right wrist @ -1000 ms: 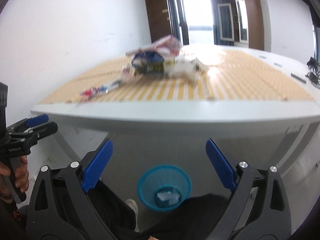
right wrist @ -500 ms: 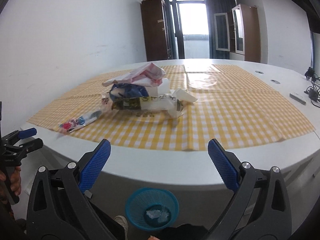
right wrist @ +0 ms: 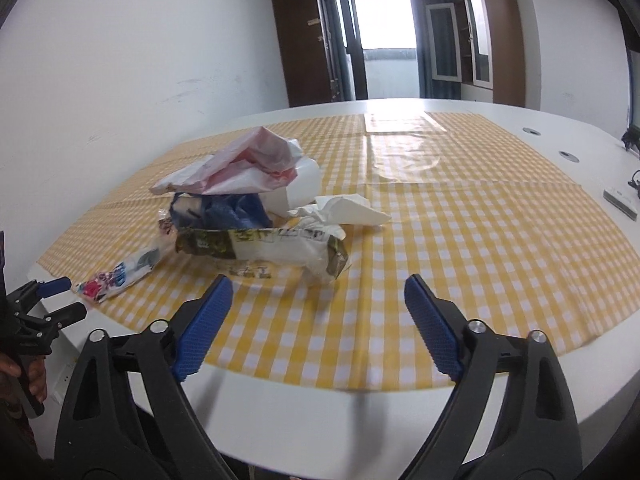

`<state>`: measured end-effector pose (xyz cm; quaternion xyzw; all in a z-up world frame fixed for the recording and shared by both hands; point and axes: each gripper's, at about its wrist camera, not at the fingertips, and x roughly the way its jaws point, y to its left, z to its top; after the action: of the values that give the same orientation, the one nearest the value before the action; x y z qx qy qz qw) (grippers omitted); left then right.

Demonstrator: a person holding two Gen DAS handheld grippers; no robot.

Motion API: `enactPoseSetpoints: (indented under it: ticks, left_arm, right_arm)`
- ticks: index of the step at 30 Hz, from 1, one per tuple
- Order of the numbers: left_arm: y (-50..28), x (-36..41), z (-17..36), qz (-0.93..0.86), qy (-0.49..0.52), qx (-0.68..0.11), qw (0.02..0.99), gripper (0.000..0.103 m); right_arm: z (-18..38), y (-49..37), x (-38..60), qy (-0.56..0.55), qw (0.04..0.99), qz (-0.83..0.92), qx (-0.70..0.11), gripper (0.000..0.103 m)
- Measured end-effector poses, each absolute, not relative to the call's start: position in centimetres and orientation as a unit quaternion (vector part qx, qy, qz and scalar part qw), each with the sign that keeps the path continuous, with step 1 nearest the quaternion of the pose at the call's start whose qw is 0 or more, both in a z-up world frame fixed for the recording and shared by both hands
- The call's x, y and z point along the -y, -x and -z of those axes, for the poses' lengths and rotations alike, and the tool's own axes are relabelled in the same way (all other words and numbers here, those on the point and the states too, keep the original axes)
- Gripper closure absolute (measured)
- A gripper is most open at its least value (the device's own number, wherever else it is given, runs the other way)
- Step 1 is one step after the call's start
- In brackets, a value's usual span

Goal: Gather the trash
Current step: 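Close the left tool on the clear labeled bottle while the right tool grasps the yellow-labeled package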

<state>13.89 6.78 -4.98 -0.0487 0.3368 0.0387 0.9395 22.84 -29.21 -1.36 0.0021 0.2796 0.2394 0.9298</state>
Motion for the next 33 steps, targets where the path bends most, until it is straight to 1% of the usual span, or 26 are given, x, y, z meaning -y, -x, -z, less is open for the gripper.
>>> enactPoseSetpoints:
  ticks: [2, 3, 5, 7, 8, 9, 10, 11, 13, 14, 15, 16, 17, 18, 19, 22, 23, 33]
  left_arm:
    - [-14.8, -7.4, 5.3, -0.038, 0.055, -0.343, 0.937, 0.008]
    - [-15.0, -7.7, 5.3, -0.036, 0.058, -0.346, 0.936, 0.01]
    - [-15.7, -8.1, 5.5, -0.031, 0.063, -0.353, 0.933, 0.013]
    - [-16.2, -8.3, 5.7, -0.027, 0.064, -0.359, 0.931, 0.015]
    - [-16.5, -8.2, 5.8, -0.022, 0.061, -0.363, 0.93, 0.021]
    - [-16.6, -8.1, 5.9, -0.02, 0.056, -0.366, 0.929, 0.025]
    - [-16.7, -8.0, 6.0, -0.019, 0.054, -0.368, 0.928, 0.027]
    - [-16.8, -7.8, 6.2, -0.014, 0.049, -0.372, 0.927, 0.032]
    - [-16.9, -7.5, 6.3, -0.014, 0.037, -0.372, 0.928, 0.039]
    - [-16.9, -7.4, 6.3, -0.016, 0.034, -0.37, 0.928, 0.046]
    - [-16.9, -7.3, 6.3, -0.016, 0.033, -0.369, 0.929, 0.052]
    - [-16.9, -7.3, 6.3, -0.015, 0.034, -0.368, 0.929, 0.055]
    - [-16.8, -7.4, 6.3, -0.012, 0.04, -0.366, 0.93, 0.061]
    - [-16.8, -7.5, 6.3, -0.011, 0.045, -0.365, 0.93, 0.069]
    - [-16.6, -7.5, 6.3, -0.01, 0.048, -0.364, 0.93, 0.078]
    - [-16.0, -7.8, 6.2, -0.011, 0.058, -0.356, 0.933, 0.082]
    - [-15.7, -7.8, 6.1, -0.011, 0.063, -0.352, 0.934, 0.086]
    - [-11.6, -8.4, 5.0, -0.029, 0.116, -0.305, 0.945, 0.087]
  right_arm:
    - [1.5, -23.8, 28.9, -0.005, 0.926, -0.242, -0.288, 0.024]
    - [1.7, -24.3, 28.8, -0.006, 0.924, -0.245, -0.294, 0.029]
    - [2.0, -25.1, 28.5, -0.006, 0.92, -0.248, -0.304, 0.032]
    - [2.4, -25.8, 28.1, -0.005, 0.916, -0.251, -0.314, 0.04]
    - [2.6, -26.1, 27.9, -0.002, 0.914, -0.252, -0.319, 0.043]
    - [2.6, -26.3, 27.7, 0.001, 0.913, -0.252, -0.322, 0.047]
    - [2.7, -26.6, 27.5, 0.001, 0.911, -0.256, -0.324, 0.053]
    - [2.8, -26.8, 27.3, 0.002, 0.909, -0.259, -0.327, 0.056]
    - [2.9, -27.2, 26.9, 0.004, 0.907, -0.26, -0.332, 0.069]
    - [2.9, -27.3, 26.7, 0.006, 0.905, -0.262, -0.335, 0.074]
    - [3.0, -27.4, 26.6, 0.009, 0.904, -0.263, -0.337, 0.083]
    - [2.9, -27.3, 26.4, 0.011, 0.905, -0.262, -0.334, 0.085]
    - [2.8, -27.2, 26.3, 0.014, 0.906, -0.262, -0.332, 0.088]
    - [2.8, -27.0, 26.2, 0.016, 0.907, -0.262, -0.329, 0.097]
    - [2.6, -26.7, 26.2, 0.015, 0.909, -0.262, -0.324, 0.098]
    - [2.3, -25.8, 26.4, 0.011, 0.912, -0.262, -0.314, 0.1]
    - [2.2, -25.4, 26.6, 0.01, 0.913, -0.262, -0.311, 0.1]
    - [1.6, -21.6, 28.6, -0.02, 0.92, -0.26, -0.291, 0.1]
